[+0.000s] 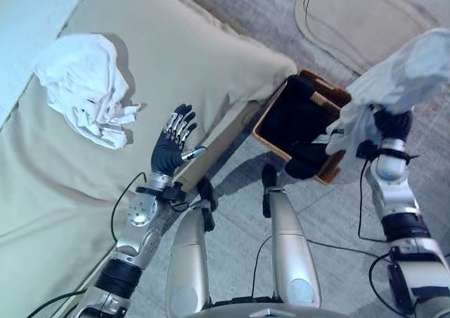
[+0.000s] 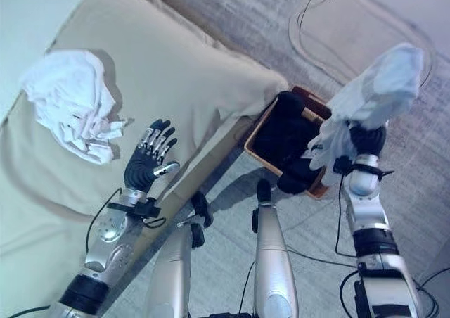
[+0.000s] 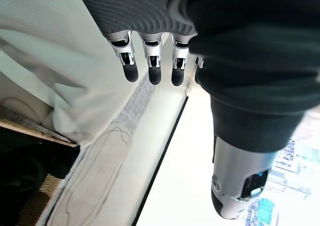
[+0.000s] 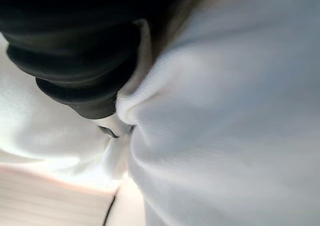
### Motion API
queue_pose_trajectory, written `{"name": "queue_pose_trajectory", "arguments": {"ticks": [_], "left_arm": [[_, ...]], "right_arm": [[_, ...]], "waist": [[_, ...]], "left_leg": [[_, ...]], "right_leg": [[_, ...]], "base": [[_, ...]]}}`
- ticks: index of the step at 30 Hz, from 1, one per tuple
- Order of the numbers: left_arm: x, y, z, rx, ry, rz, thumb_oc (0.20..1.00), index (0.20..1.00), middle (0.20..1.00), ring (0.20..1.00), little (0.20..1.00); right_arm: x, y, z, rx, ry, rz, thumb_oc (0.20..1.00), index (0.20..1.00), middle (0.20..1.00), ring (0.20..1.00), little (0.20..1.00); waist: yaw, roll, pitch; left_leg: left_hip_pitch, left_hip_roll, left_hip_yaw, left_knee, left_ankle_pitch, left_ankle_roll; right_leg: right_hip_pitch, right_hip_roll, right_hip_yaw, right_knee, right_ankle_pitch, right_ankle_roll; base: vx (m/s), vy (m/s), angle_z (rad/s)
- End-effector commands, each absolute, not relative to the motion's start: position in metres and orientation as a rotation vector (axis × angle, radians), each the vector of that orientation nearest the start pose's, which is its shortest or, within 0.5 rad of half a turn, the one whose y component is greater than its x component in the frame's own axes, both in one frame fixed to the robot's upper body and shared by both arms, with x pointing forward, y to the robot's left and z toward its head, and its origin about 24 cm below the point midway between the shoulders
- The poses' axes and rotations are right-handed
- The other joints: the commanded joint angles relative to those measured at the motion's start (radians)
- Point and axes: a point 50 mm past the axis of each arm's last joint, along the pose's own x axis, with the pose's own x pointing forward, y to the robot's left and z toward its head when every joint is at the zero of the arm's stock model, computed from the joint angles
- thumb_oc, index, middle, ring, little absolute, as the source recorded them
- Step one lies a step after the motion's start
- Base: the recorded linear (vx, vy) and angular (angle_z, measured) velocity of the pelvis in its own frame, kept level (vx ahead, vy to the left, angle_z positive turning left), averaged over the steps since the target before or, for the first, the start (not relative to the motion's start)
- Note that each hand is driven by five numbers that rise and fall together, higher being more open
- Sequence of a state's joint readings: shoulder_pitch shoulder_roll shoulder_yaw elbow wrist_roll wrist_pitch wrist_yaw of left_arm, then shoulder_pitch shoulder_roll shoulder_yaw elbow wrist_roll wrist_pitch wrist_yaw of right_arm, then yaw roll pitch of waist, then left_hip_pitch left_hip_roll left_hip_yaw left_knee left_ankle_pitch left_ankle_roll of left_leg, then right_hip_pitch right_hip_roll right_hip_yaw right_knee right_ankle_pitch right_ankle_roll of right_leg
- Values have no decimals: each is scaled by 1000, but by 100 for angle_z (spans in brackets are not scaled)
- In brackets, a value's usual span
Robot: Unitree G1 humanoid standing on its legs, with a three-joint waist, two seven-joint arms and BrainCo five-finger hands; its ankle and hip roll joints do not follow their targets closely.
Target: Pick up clothes into the bucket
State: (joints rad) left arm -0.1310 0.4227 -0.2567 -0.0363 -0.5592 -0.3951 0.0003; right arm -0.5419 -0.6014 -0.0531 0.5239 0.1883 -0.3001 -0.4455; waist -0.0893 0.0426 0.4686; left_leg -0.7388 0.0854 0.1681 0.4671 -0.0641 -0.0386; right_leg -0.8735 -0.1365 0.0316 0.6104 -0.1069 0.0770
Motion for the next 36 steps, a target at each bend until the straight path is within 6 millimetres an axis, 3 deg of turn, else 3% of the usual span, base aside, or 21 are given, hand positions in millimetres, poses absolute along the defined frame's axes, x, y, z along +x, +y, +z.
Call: {"name": "queue_pose_trajectory", "arguments": {"ticks": [1, 5, 6, 7, 8, 18, 26, 34, 35, 36], "left_arm": [[250, 161, 132, -166, -565, -286, 1000, 1000, 1000, 1000, 1000], [248, 158, 143, -173, -610, -301, 1000, 1000, 1000, 1000, 1000], [247, 157, 145, -172, -620, -308, 1000, 1000, 1000, 1000, 1000], [247, 157, 145, -173, -623, -307, 1000, 1000, 1000, 1000, 1000], [246, 155, 150, -181, -644, -316, 1000, 1000, 1000, 1000, 1000], [244, 153, 163, -205, -698, -312, 1000, 1000, 1000, 1000, 1000], [243, 157, 164, -224, -694, -291, 1000, 1000, 1000, 1000, 1000], [243, 161, 163, -217, -680, -266, 1000, 1000, 1000, 1000, 1000], [244, 161, 163, -218, -679, -265, 1000, 1000, 1000, 1000, 1000], [244, 161, 162, -225, -675, -267, 1000, 1000, 1000, 1000, 1000]], "right_arm": [[328, -304, 198, -333, -572, -611, 200, 200, 200, 200, 200], [339, -312, 211, -440, -539, -640, 200, 200, 200, 200, 200], [342, -314, 209, -462, -514, -641, 200, 200, 200, 200, 200], [342, -313, 211, -462, -517, -640, 200, 200, 200, 200, 200], [347, -317, 210, -511, -478, -644, 200, 200, 200, 200, 200], [363, -330, 183, -840, -176, -603, 200, 200, 200, 200, 200], [357, -357, 195, -994, -66, -680, 200, 200, 200, 200, 200], [354, -364, 194, -996, -31, -711, 200, 200, 200, 200, 200], [353, -366, 195, -986, -26, -727, 542, 542, 542, 542, 542], [354, -366, 194, -974, -21, -736, 1000, 1000, 1000, 1000, 1000]], "waist": [[3, 11, -74], [13, 29, -69], [21, 34, -73], [16, 33, -70], [25, 43, -70], [46, 56, -67], [52, 55, -60], [51, 44, -43], [51, 44, -44], [51, 45, -44]], "left_leg": [[-79, -19, -43, 131, -102, 31], [-167, -30, -45, 161, -102, 34], [-172, -28, -55, 173, -133, 26], [-188, -29, -45, 173, -105, 34], [-217, -31, -61, 206, -144, 26], [-380, -46, -73, 395, -197, 33], [-462, -53, -101, 528, -243, 49], [-490, -50, -112, 649, -296, 63], [-489, -50, -111, 646, -296, 63], [-488, -52, -107, 647, -296, 65]], "right_leg": [[-29, -22, -36, -79, 124, 36], [-118, -24, -25, -42, 120, 31], [-127, -20, -20, -20, 87, 37], [-139, -24, -22, -30, 116, 31], [-171, -20, -14, 15, 74, 33], [-323, -11, -1, 199, 19, 10], [-398, -11, 7, 332, -33, 0], [-419, -11, 16, 440, -83, -17], [-416, -12, 16, 436, -83, -16], [-415, -12, 16, 435, -80, -17]], "base": [[-29, -11, 7], [11, 4, 4], [0, 0, 0], [96, -3, 2], [5, -5, 5], [30, -8, 7], [31, -12, 7], [22, -1, 4], [0, 0, 0], [0, 0, 0]]}}
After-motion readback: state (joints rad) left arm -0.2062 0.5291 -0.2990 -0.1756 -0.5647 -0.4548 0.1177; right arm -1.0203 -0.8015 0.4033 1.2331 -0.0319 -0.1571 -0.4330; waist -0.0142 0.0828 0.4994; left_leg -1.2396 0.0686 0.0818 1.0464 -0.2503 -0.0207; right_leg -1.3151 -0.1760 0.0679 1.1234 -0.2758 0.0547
